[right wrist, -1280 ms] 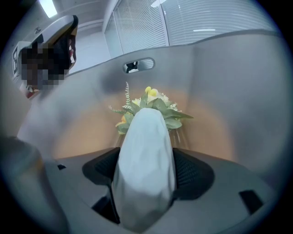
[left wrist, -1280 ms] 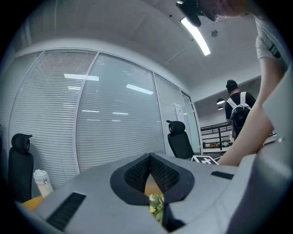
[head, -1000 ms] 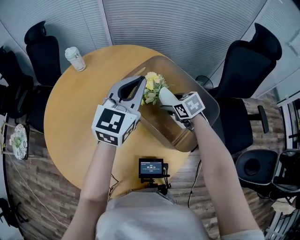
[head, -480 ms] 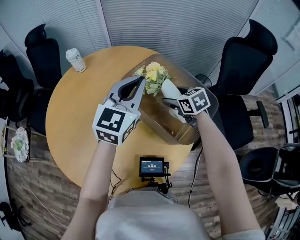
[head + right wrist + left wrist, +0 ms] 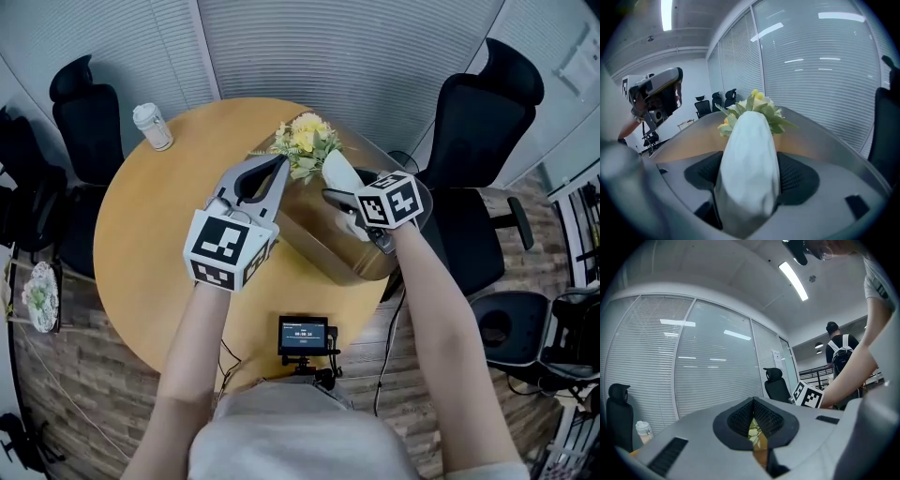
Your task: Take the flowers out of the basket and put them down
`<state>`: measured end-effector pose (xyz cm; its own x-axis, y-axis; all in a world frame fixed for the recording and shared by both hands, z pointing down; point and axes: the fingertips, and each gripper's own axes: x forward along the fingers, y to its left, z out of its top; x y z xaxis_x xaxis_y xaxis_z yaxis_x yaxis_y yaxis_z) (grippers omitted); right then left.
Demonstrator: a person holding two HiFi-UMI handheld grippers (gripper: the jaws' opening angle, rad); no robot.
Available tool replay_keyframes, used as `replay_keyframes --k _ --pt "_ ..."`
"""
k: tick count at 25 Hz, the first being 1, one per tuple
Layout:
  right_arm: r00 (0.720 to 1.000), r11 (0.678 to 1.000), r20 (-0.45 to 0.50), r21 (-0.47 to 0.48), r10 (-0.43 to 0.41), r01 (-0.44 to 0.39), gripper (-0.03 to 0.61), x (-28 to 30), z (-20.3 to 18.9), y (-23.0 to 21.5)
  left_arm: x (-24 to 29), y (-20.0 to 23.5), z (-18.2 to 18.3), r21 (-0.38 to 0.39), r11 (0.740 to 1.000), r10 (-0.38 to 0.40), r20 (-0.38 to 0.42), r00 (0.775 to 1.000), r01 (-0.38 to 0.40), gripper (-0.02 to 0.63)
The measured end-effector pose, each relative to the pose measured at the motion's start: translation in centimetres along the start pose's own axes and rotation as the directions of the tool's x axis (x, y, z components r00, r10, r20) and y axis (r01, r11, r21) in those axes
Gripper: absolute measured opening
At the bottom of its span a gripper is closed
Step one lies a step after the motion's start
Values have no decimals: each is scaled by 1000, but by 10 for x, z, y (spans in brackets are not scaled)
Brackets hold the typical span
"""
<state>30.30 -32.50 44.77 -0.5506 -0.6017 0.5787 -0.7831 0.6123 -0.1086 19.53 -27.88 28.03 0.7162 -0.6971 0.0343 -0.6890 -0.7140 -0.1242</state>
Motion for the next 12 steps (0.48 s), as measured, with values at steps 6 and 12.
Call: replay_keyframes --k 6,12 --pt "997 999 68 5 -35 35 374 -16 18 4 -10 1 6 -3 1000 -6 14 1000 6 5" --pt "986 997 144 22 -81 79 374 -35 38 9 -20 3 16 -13 1000 -6 40 999 7 5"
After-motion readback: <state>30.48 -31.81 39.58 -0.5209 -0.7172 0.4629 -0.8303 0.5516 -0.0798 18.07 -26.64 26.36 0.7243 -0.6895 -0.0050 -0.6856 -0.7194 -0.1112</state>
